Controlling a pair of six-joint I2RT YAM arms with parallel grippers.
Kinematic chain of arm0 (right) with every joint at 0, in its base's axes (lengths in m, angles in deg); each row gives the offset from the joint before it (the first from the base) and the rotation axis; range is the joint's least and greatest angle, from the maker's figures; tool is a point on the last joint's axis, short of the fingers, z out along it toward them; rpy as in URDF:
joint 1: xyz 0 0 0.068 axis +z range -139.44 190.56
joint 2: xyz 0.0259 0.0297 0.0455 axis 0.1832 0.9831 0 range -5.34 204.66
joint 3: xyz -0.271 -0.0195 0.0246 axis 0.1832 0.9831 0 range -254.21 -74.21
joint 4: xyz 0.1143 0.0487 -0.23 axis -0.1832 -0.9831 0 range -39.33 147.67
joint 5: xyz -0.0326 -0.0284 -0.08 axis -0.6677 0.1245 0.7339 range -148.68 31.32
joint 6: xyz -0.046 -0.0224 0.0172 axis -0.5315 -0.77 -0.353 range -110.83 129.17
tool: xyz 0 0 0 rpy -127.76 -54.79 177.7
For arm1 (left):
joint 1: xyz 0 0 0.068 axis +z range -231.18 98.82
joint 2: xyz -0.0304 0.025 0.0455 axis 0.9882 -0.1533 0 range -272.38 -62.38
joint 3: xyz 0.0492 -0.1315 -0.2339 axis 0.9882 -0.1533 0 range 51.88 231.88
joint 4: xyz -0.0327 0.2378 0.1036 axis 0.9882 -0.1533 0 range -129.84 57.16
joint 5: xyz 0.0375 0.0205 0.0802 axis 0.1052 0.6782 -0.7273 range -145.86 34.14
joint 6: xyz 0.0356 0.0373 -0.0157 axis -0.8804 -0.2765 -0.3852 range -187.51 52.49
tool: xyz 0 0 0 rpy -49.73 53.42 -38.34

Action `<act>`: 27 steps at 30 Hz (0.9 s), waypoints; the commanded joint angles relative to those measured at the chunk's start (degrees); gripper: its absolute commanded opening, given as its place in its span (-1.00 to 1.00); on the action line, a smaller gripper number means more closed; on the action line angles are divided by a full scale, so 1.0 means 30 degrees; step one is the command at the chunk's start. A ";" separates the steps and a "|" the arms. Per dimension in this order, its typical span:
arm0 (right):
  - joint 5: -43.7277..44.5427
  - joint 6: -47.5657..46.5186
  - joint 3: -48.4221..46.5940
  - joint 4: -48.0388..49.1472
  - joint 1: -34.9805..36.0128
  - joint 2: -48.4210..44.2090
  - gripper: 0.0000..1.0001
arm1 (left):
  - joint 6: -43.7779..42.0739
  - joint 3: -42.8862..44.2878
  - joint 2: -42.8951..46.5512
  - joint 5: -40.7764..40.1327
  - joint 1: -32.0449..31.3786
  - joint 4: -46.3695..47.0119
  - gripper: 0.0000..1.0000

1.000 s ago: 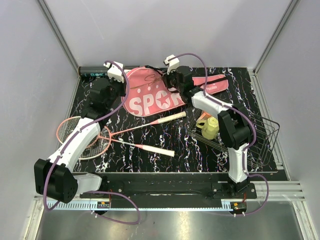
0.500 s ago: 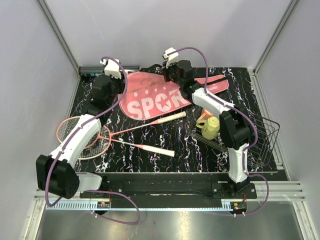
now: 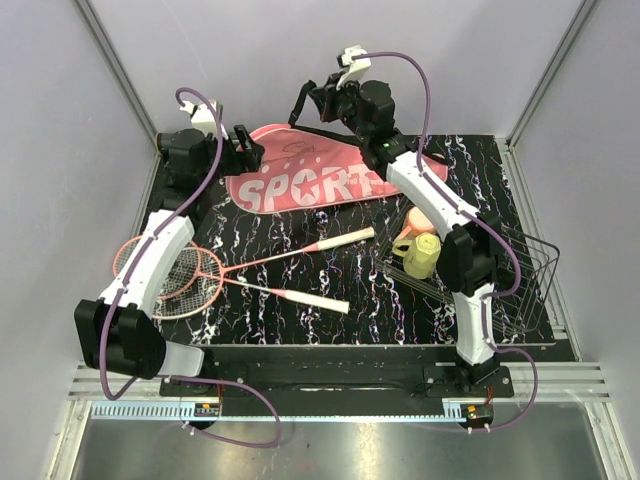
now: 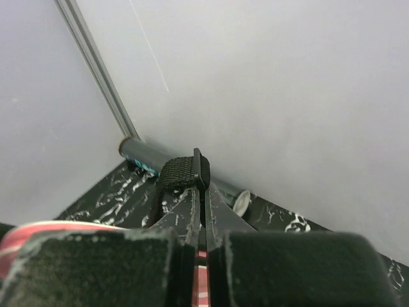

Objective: Pack up the badminton gear

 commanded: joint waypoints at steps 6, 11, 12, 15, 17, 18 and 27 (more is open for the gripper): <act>0.0665 0.3423 -0.6381 -0.2180 0.0204 0.1881 -1.00 | 0.4139 0.2081 -0.2352 0.6087 0.0191 -0.0456 0.49; 0.0870 0.3631 -1.1222 -0.4853 0.0408 0.4080 -1.00 | 0.5612 0.1782 -0.1915 0.4903 0.0220 -0.0242 0.73; 0.0929 0.3718 -1.1345 -0.4970 0.0467 0.4110 -1.00 | 0.5349 0.1783 -0.1652 0.4224 0.0191 -0.0478 0.79; 0.0842 0.3952 -1.1201 -0.5001 0.0642 0.3585 -1.00 | 0.3856 0.1783 -0.0567 0.1119 0.0016 -0.1503 0.97; 0.0347 0.4040 -1.0793 -0.4942 0.0789 0.2911 -1.00 | 0.2654 0.1899 -0.0126 -0.0287 -0.0248 -0.2206 0.98; 0.0169 0.4099 -1.0645 -0.4942 0.0906 0.2648 -1.00 | 0.2361 0.2161 -0.0155 -0.0324 -0.0277 -0.2499 0.98; -0.2966 0.2292 -0.8597 -0.6669 0.1112 -0.0483 -1.00 | 0.1188 0.5091 -0.0332 0.3102 0.0073 -0.5840 -0.27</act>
